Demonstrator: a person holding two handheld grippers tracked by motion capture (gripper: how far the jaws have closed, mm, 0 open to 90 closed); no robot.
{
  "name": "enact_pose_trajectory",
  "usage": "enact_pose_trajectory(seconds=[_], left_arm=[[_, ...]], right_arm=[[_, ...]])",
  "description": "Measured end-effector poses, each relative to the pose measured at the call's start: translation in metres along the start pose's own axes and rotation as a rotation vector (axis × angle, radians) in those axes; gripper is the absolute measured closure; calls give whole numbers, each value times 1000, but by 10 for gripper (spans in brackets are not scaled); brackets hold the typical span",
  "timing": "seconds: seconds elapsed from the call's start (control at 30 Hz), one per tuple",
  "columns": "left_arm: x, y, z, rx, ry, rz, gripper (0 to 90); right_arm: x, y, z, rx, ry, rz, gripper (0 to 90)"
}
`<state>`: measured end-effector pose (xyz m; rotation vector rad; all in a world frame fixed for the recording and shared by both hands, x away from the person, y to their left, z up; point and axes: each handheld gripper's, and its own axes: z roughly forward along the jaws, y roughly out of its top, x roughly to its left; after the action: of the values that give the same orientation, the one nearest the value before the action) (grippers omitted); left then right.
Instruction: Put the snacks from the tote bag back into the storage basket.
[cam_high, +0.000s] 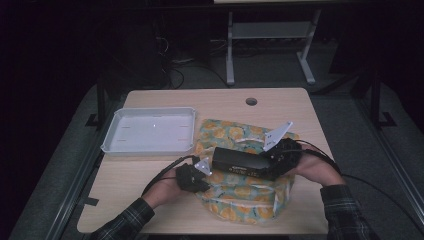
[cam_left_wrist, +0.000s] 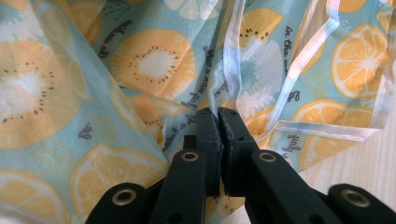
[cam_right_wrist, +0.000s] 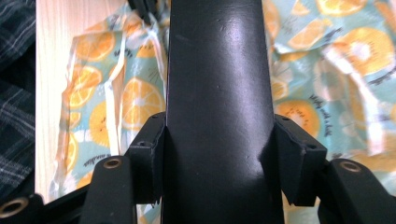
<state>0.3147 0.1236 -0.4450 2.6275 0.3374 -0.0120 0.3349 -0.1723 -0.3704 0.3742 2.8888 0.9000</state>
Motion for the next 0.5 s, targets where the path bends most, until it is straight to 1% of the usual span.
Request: enact_pose_trajectory(seconds=[0.07, 0.13, 0.2, 0.27, 0.37, 0.4, 0.47, 0.5], left_arm=[[0, 0, 0, -1, 1, 0, 861], [0, 0, 0, 2, -1, 5, 853], [0, 1, 0, 4, -17, 2, 825], [0, 1, -2, 1, -24, -1, 772], [0, 2, -13, -38, -14, 6, 691], [0, 2, -20, -65, -20, -9, 669], [1, 2, -31, -97, -26, -9, 612], [1, 2, -34, -104, -32, -11, 579]], right_arm=[[-1, 1, -2, -13, 1, -2, 418], [-1, 2, -3, -6, -7, -4, 418], [-2, 2, -3, -7, -6, 0, 418], [-2, 2, -4, -8, -9, 0, 419], [-1, 5, -7, -12, -9, -7, 418], [-1, 5, -8, -17, -9, -8, 418], [-1, 7, -9, -19, -8, -13, 419], [-1, 8, -10, -19, -8, -21, 418]])
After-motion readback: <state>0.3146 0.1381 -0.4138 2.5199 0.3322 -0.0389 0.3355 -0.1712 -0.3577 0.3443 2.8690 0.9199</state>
